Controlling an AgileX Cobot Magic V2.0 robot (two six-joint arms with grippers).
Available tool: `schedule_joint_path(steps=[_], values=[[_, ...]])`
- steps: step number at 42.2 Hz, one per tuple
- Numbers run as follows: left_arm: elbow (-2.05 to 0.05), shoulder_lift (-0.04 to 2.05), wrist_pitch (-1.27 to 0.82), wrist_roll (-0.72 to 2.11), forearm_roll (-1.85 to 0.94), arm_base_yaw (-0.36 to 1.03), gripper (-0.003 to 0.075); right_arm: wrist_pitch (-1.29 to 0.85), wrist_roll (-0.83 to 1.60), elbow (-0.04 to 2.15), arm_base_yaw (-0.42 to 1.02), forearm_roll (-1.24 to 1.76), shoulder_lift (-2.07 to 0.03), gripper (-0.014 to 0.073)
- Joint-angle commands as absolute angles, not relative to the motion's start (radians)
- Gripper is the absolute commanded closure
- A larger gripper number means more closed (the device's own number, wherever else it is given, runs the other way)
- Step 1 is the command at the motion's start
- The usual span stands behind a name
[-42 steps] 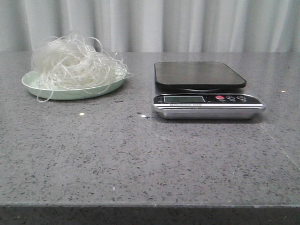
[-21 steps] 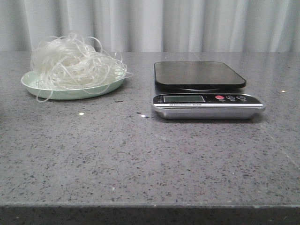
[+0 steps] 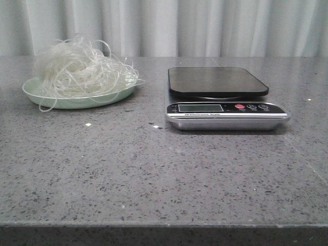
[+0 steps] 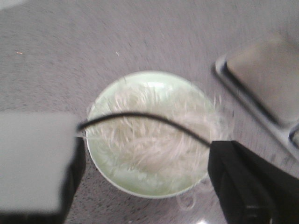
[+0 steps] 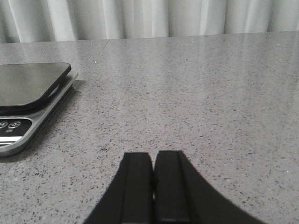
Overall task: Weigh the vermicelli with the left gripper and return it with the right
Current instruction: 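Lower the left gripper onto the vermicelli pile and grasp it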
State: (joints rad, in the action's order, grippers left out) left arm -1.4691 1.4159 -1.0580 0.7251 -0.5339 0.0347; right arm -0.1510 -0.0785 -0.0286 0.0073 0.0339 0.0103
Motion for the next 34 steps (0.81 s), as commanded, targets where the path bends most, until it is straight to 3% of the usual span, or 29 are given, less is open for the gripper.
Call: schedule_joint_path(steps=[1, 15, 34], values=[[-1.508, 1.426, -1.076, 0.92, -0.584, 0.033, 0.0133, -0.072, -0.08, -0.02, 0.004, 0.032, 0.027, 0.0442], [-1.508, 1.481, -1.056, 1.377, -0.585, 0.078, 0.0196, -0.072, -0.08, -0.02, 0.004, 0.032, 0.027, 0.0442], [-1.508, 1.646, -1.003, 1.413, -0.434, 0.184, 0.0196, -0.075, -0.08, -0.02, 0.004, 0.032, 0.027, 0.0442]])
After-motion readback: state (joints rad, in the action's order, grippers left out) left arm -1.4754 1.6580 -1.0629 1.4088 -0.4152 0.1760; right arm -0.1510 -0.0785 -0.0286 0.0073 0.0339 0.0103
